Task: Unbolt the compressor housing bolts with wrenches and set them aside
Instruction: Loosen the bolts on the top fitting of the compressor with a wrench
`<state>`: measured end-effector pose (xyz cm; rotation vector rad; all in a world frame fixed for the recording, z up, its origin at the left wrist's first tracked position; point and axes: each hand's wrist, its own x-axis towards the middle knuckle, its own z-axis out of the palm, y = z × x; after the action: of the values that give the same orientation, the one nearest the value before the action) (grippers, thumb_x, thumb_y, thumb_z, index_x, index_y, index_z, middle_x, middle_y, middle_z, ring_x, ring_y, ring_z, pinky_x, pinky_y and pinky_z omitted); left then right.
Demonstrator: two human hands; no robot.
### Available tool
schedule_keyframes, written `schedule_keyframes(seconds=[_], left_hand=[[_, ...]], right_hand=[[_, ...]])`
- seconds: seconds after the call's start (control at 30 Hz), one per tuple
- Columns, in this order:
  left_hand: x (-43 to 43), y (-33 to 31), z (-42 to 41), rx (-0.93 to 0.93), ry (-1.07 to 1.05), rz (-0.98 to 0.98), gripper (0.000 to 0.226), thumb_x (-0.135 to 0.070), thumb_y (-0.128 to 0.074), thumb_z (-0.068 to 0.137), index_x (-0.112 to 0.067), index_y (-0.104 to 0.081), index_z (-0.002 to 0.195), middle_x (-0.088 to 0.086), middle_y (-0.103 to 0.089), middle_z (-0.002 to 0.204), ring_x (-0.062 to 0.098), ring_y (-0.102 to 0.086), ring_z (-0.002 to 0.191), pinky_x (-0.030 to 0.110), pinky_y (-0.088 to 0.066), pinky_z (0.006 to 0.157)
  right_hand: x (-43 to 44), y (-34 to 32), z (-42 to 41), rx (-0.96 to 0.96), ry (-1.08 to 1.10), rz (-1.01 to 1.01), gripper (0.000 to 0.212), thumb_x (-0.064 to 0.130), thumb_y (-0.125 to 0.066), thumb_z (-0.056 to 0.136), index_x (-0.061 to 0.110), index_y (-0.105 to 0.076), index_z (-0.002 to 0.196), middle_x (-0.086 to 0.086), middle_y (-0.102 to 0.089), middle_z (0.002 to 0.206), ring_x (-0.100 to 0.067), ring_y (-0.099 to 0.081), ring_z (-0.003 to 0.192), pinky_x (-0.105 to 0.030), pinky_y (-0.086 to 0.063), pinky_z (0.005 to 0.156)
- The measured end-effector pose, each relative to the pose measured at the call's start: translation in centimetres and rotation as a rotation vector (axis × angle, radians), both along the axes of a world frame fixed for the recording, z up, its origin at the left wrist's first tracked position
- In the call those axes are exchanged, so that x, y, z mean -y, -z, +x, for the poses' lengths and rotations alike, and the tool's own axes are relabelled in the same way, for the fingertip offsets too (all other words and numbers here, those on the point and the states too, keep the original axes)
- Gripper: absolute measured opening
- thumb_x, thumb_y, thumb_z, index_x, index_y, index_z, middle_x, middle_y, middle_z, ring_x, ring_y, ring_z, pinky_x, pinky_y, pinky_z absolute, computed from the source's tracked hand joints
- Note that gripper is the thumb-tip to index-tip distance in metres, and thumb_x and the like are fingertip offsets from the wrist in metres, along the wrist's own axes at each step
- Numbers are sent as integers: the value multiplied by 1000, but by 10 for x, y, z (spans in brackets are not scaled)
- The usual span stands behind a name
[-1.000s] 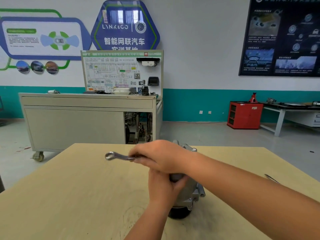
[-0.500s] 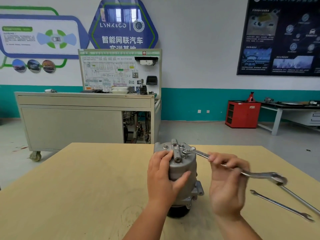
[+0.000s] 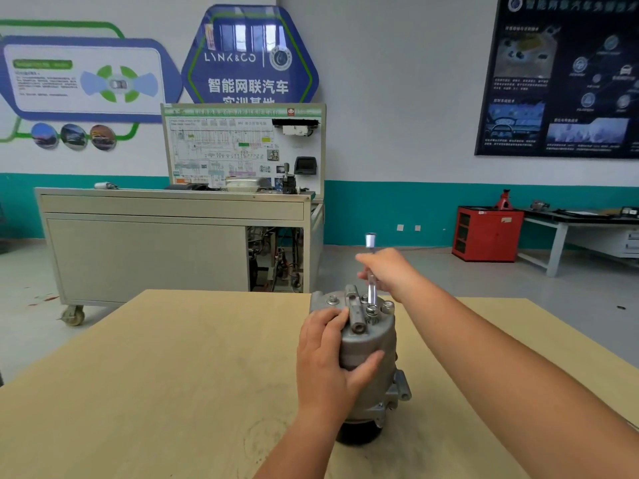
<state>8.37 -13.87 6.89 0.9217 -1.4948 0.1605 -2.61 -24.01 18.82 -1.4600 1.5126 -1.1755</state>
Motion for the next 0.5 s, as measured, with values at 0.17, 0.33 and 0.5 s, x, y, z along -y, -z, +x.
schedule_keyframes(seconds=[0.17,0.33,0.5], left_hand=[[3,0,-1,-18,3,-25,60,-45,-66,70,-2,-63,112,-5,-46,120,13,-42,113,21,-32,100],[4,2,-1,-13,-29,-36,61,-47,-65,69,-4,-63,113,2,-53,120,16,-44,113,26,-35,99],[2,-3,2,10,-26,97,61,-48,-66,68,-4,-66,110,15,-62,113,20,-47,108,37,-44,88]], right_hand=[[-8,-22,43,-730,-335,-172,25,33,-60,88,9,-66,82,-4,-52,68,-13,-45,61,-26,-34,53],[-35,-26,65,-857,-679,-436,13,32,-64,86,22,-68,79,-9,-64,99,-21,-59,91,-40,-47,83],[-72,-17,60,-966,-801,-752,25,32,-57,92,12,-69,101,-3,-58,108,-14,-54,97,-34,-45,86]])
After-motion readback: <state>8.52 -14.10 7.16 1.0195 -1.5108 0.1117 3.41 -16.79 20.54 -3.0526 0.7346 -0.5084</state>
